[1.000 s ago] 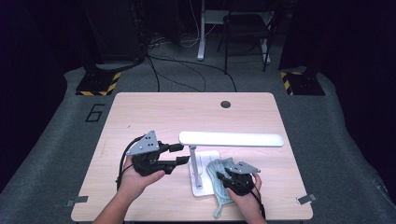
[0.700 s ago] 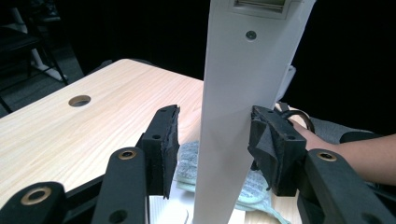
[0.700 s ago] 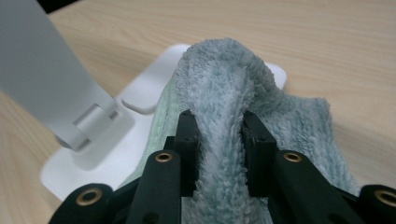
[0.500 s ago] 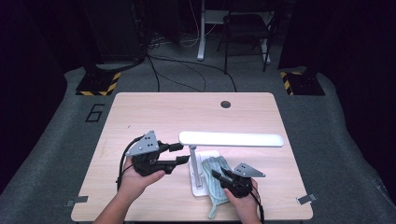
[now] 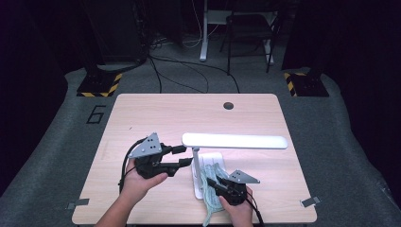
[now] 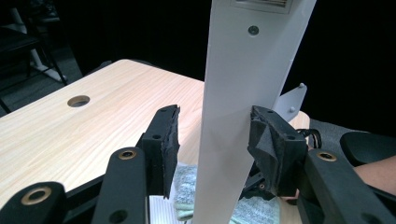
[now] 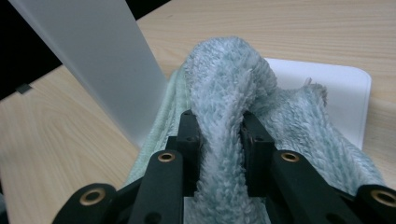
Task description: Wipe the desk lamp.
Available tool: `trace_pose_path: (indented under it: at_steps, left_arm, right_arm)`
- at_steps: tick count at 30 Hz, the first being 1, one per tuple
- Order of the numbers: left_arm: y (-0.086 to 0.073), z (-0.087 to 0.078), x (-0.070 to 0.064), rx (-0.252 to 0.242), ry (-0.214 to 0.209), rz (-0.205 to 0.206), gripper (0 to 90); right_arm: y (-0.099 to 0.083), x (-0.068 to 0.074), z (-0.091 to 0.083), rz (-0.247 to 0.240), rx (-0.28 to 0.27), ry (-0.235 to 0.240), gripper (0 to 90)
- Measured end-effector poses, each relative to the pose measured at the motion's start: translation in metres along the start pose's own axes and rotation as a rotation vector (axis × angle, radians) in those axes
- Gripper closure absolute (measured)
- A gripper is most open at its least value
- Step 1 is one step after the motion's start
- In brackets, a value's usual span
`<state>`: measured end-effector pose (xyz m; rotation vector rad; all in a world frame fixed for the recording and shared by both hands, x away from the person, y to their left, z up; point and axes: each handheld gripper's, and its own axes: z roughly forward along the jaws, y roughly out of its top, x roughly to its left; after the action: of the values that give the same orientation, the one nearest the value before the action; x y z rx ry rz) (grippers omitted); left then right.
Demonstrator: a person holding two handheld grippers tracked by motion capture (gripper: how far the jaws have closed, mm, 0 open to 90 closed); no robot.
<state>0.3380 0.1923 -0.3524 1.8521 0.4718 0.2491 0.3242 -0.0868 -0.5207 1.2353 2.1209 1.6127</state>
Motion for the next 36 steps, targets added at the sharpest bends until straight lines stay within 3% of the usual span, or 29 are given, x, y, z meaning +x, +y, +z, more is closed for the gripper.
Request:
trace_pose_path:
  at_steps: [5, 10, 16, 22, 24, 29, 36]
  left_arm:
    - [0.0, 0.001, -0.001, 0.012, -0.005, 0.013, 52.7]
    - [0.0, 0.002, -0.002, 0.018, -0.006, 0.014, 52.7]
    - [-0.001, 0.002, -0.002, 0.019, -0.008, 0.021, 52.7]
    - [-0.001, 0.001, -0.002, 0.02, -0.011, 0.019, 52.7]
    - [-0.001, 0.002, -0.002, 0.018, -0.009, 0.016, 52.7]
    - [-0.001, 0.001, -0.002, 0.019, -0.006, 0.019, 52.7]
    - [0.0, 0.002, -0.002, 0.019, -0.009, 0.021, 52.7]
  right_arm:
    - [0.009, 0.004, -0.004, 0.027, -0.028, 0.041, 74.3]
    - [0.031, 0.013, -0.016, 0.039, -0.087, 0.082, 74.3]
    - [0.054, 0.029, -0.03, 0.031, -0.173, 0.09, 74.1]
    - [0.067, 0.035, -0.039, 0.058, -0.214, 0.12, 73.9]
    - [0.072, 0.039, -0.041, 0.028, -0.231, 0.115, 73.8]
    - [0.067, 0.043, -0.036, -0.006, -0.164, 0.072, 73.9]
    - [0.036, 0.031, -0.017, -0.066, -0.069, -0.008, 74.0]
